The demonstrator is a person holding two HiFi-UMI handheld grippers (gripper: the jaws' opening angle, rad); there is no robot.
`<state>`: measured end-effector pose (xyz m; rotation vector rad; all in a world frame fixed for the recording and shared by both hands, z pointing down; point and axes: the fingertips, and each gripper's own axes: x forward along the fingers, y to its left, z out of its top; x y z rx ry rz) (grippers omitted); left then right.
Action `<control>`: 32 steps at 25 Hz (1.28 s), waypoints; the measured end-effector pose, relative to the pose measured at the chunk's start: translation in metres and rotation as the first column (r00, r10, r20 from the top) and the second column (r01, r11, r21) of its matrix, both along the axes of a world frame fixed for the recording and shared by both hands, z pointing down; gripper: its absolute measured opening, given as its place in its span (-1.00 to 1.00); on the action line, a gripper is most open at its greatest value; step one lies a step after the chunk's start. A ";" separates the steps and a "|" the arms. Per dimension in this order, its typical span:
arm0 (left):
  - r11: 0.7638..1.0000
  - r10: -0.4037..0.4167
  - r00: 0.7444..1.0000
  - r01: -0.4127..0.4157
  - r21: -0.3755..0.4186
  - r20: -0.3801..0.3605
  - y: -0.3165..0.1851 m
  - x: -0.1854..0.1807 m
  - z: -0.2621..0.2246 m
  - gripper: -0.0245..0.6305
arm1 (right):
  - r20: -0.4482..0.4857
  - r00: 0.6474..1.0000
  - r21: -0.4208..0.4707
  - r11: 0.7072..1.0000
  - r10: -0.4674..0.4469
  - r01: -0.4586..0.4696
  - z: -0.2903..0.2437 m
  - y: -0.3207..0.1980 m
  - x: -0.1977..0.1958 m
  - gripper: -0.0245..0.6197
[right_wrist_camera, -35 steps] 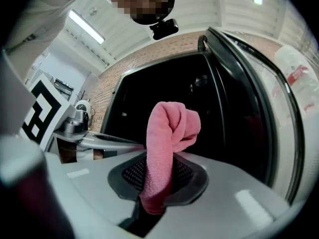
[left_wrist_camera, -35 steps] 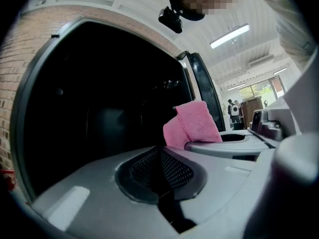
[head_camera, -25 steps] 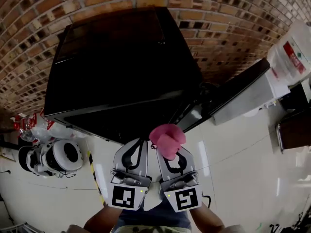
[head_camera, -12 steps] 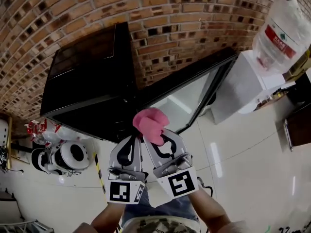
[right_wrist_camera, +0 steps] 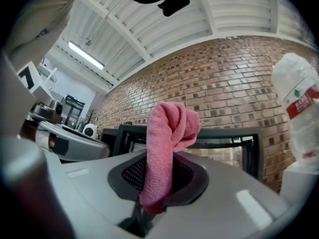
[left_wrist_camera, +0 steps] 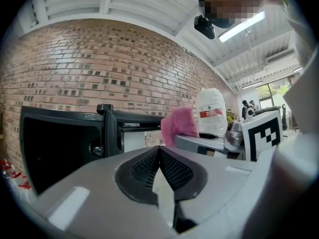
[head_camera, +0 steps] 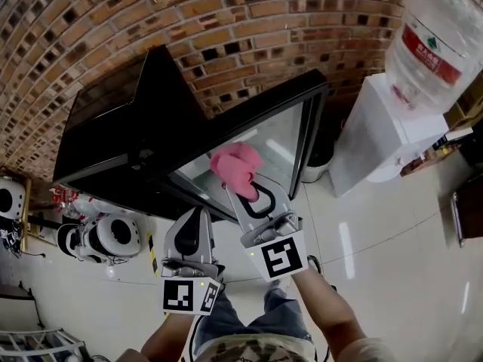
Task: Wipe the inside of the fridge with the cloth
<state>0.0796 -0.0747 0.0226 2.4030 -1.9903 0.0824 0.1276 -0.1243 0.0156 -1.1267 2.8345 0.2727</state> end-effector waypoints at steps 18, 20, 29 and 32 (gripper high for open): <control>0.995 -0.019 0.998 0.025 -0.096 0.068 -0.013 0.008 0.023 -0.89 | 0.052 0.954 0.035 0.954 0.295 -0.297 0.021 -0.126 0.124 -0.73; 0.995 -0.009 0.998 0.016 -0.101 0.066 -0.012 0.002 0.028 -0.89 | 0.045 0.951 0.068 0.948 0.307 -0.310 0.017 -0.126 0.120 -0.73; 0.993 0.078 0.996 -0.074 -0.091 0.035 0.004 -0.022 0.041 -0.89 | 0.183 0.930 0.014 0.945 0.318 -0.326 0.005 -0.037 0.058 -0.73; 0.993 0.084 0.996 -0.083 -0.087 0.009 0.009 -0.040 0.049 -0.89 | 0.147 0.949 -0.050 0.960 0.278 -0.274 0.034 0.002 0.005 -0.73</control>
